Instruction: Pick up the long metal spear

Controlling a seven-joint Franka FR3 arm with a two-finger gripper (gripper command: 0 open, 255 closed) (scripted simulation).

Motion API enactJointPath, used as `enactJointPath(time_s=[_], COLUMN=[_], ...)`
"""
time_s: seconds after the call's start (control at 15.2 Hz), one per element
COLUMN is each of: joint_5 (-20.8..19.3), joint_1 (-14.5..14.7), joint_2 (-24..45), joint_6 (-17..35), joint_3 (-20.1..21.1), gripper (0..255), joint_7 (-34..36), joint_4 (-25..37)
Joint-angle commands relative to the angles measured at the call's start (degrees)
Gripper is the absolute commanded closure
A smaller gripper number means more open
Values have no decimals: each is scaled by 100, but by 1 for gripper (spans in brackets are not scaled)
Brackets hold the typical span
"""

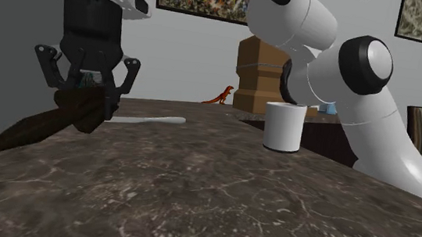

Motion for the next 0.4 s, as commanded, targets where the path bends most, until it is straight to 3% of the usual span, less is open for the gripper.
enactJointPath(time_s=[0.0, 0.13, 0.2, 0.26, 0.33], joint_5=[-97, -258, -416, 407, 368], joint_1=[193, 514, 865, 1347, 1361], joint_2=[205, 516, 869, 843, 896], joint_6=[-298, -711, -1098, -1129, -1173], joint_3=[-32, -136, -278, -1542, -1515], gripper=[255, 255, 255, 255, 255], joint_7=[-18, -70, -154, -372, -374], joint_4=[481, 1244, 2044, 2244, 2341])
